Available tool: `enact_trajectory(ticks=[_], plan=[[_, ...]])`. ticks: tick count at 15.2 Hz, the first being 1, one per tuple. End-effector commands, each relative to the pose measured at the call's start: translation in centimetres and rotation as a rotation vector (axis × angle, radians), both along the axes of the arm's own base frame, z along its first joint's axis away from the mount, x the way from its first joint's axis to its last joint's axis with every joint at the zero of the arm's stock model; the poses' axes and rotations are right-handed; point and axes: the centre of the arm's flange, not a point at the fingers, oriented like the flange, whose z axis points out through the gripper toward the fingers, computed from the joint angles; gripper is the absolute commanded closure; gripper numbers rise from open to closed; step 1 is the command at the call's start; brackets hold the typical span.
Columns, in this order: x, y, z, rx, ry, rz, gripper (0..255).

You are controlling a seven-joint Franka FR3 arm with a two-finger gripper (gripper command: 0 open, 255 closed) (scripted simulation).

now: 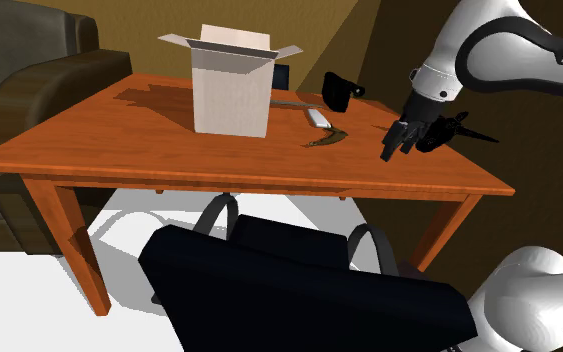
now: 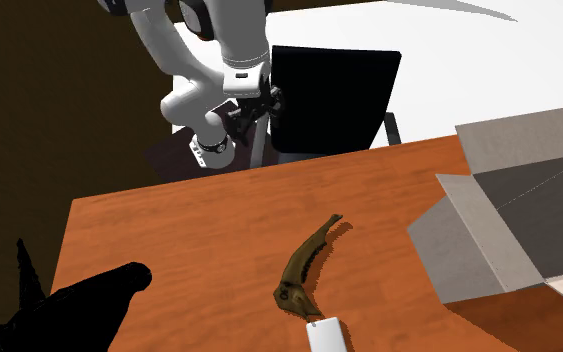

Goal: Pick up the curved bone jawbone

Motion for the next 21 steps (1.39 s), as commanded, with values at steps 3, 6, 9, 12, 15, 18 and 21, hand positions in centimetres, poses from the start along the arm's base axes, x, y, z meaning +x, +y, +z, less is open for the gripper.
enact_trajectory(ticks=[3, 6, 9, 12, 15, 18, 21], plan=[[2.7, 0.4, -0.3, 0.009, 0.004, -0.093, 0], [6.8, 0.4, -0.7, 0.023, 0.009, -0.232, 0], [10.9, -0.1, -1.2, 0.036, 0.015, -0.372, 0], [14.8, -1.1, -1.7, 0.05, 0.02, -0.511, 0], [18.6, -2.7, -2.2, 0.063, 0.026, -0.651, 0], [22.0, -4.8, -2.8, 0.077, 0.032, -0.79, 0], [25.2, -7.4, -3.4, 0.091, 0.037, -0.929, 0]])
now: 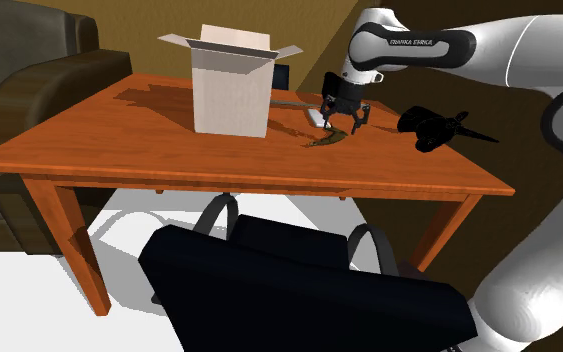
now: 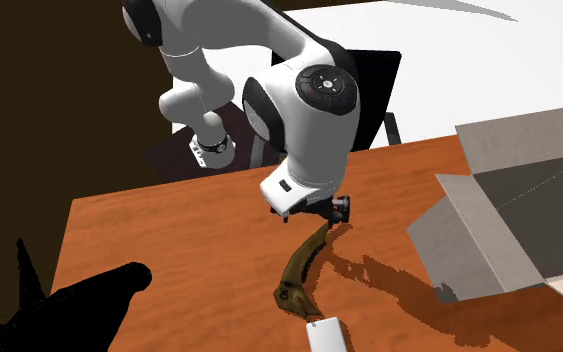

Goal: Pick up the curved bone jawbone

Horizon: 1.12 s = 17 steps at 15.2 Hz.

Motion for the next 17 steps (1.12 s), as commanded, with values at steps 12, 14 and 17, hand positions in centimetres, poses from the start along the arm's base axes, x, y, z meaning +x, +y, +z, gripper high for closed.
enact_trajectory(ticks=[12, 14, 17], plan=[[4.5, -4.8, -5.1, 0.022, 0.009, -0.229, 0], [4.5, -4.7, -5.1, 0.022, 0.009, -0.229, 255], [4.5, -4.7, -5.1, 0.022, 0.009, -0.229, 255]])
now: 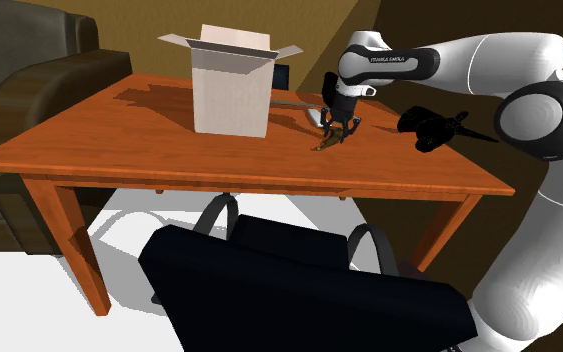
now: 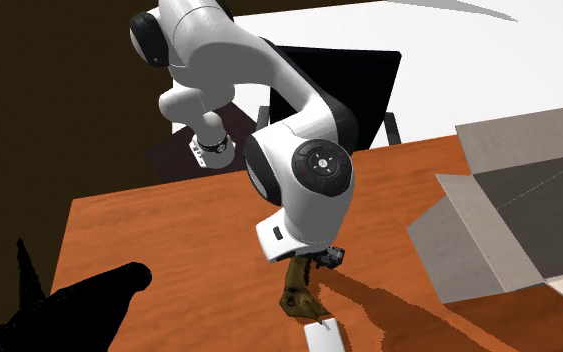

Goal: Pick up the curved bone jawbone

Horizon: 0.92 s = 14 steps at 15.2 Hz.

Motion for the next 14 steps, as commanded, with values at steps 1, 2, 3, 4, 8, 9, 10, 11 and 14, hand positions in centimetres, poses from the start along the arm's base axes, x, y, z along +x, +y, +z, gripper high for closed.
enact_trajectory(ticks=[1, 2, 3, 4, 8, 9, 10, 11, 14], plan=[[0.0, 0.0, -0.1, 0.0, 0.001, 0.0, 255], [0.0, 0.0, -0.1, 0.0, 0.001, 0.0, 255], [0.0, 0.0, -0.1, 0.0, 0.001, 0.0, 255], [0.0, 0.0, -0.1, 0.0, 0.001, 0.0, 255], [0.0, -0.1, 1.0, 0.0, 0.001, 0.0, 255], [0.0, -0.1, 1.5, 0.0, 0.001, 0.0, 255], [0.0, -0.1, 2.0, 0.0, 0.001, 0.0, 255], [0.0, -0.1, 2.6, 0.0, 0.001, 0.0, 255], [0.0, -0.1, 4.1, 0.0, 0.001, 0.0, 255]])
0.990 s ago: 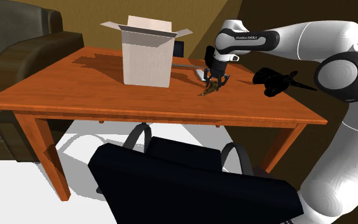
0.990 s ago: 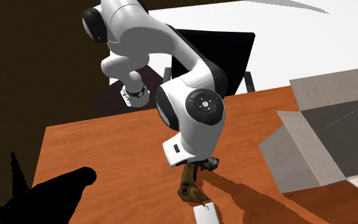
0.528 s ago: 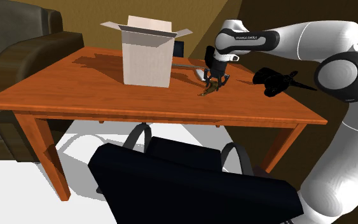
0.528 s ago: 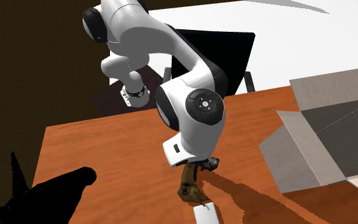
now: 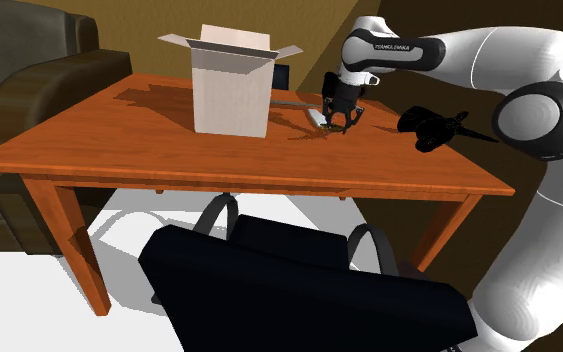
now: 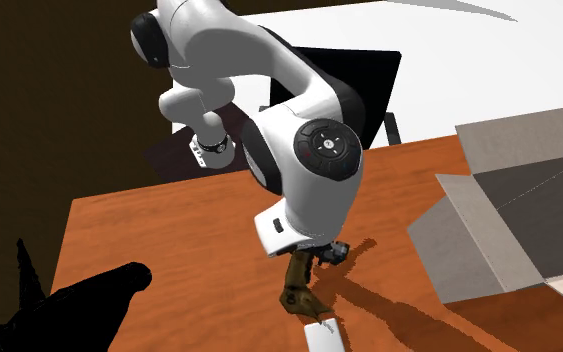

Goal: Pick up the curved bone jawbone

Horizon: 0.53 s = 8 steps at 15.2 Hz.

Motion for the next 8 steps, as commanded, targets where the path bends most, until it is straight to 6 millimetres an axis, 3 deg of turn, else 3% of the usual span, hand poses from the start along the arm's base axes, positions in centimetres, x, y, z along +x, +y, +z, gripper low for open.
enact_trajectory(ticks=[1, 8], plan=[[-0.1, -0.1, 1.2, 0.0, 0.0, 0.0, 255], [-0.1, -0.1, 4.4, 0.0, 0.0, 0.0, 255]])
